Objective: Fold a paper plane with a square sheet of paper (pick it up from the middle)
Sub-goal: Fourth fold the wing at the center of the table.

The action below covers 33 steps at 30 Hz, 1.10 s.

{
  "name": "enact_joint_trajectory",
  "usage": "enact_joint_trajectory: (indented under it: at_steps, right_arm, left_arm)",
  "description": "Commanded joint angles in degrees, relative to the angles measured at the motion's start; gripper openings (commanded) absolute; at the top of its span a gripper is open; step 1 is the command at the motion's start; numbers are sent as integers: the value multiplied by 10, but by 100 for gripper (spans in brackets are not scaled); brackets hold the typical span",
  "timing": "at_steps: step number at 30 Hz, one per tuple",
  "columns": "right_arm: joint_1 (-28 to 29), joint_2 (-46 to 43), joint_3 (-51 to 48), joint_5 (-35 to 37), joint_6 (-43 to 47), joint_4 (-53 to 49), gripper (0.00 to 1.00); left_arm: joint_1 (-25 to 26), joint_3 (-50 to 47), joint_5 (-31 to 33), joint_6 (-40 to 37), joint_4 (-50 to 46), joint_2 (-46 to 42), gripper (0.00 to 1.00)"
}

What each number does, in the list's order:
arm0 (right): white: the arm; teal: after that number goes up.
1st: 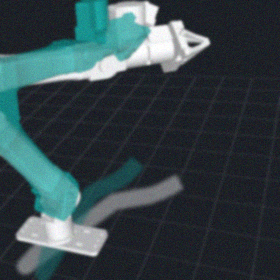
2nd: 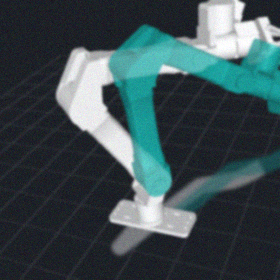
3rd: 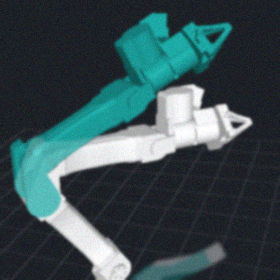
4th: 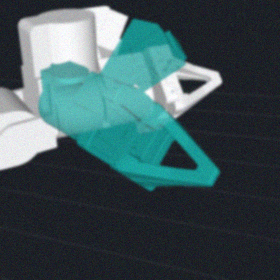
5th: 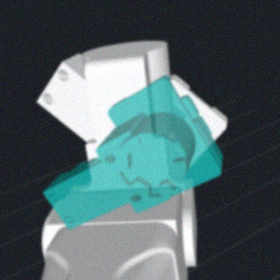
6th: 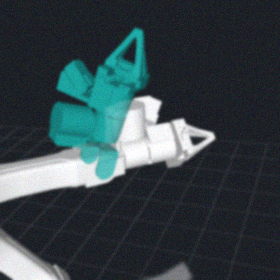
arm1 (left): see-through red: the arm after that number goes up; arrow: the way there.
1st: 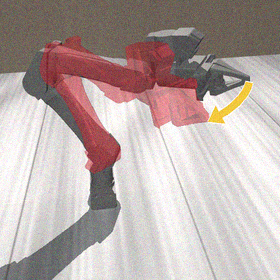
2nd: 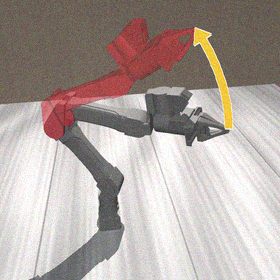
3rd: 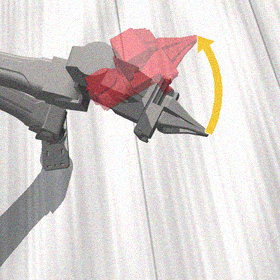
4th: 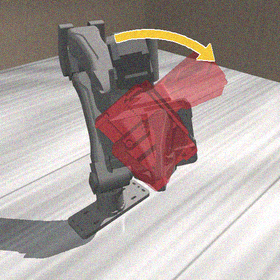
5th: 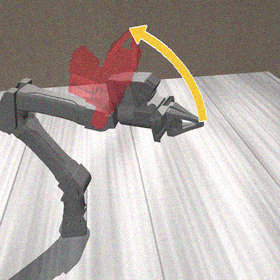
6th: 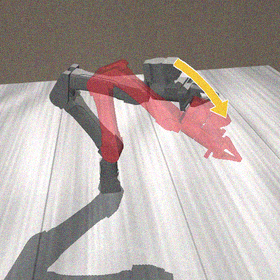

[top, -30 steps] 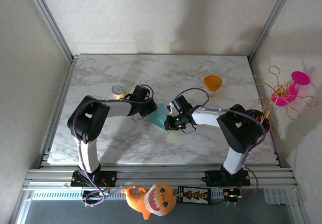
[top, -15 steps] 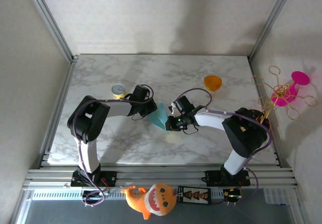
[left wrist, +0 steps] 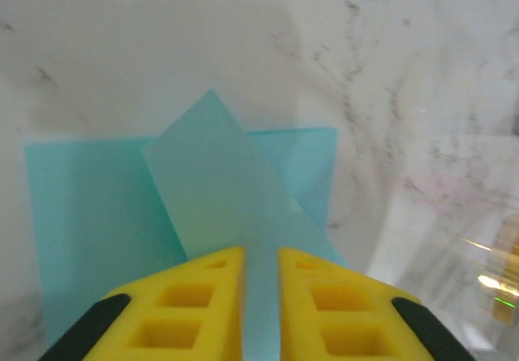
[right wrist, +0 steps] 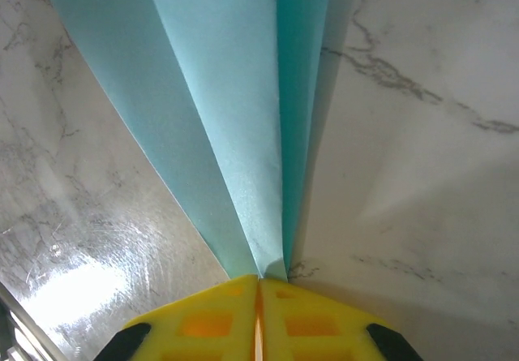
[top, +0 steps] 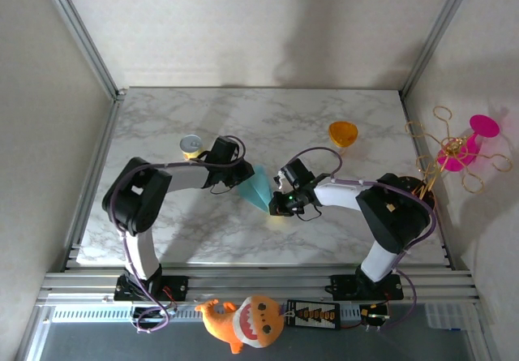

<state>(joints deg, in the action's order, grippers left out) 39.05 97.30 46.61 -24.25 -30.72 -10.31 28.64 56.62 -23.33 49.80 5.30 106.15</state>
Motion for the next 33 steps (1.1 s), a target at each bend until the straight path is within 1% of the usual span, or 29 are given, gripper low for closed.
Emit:
enact_joint_trajectory:
  at_steps: [1, 7, 13, 19, 26, 33]
  right_arm:
    - [4, 21, 1, 16, 10, -28, 11]
    - [5, 25, 7, 29, 12, -39, 11]
    - [5, 28, 11, 29, 12, -38, 11]
    - [5, 20, 14, 17, 11, -27, 11]
    - [5, -29, 33, -1, 0, 8, 13]
    - [5, -6, 40, 6, -1, 13, 13]
  left_arm:
    - [13, -20, -17, 6, 25, -55, 19]
    - [47, -59, -20, 4, 38, -77, 17]
    - [78, -71, -32, 12, 64, -49, 14]
    - [83, -61, -34, 20, 72, -11, 12]
    - [83, -56, -20, 15, 50, 4, 10]
    - [83, -55, -20, 16, 49, 6, 10]
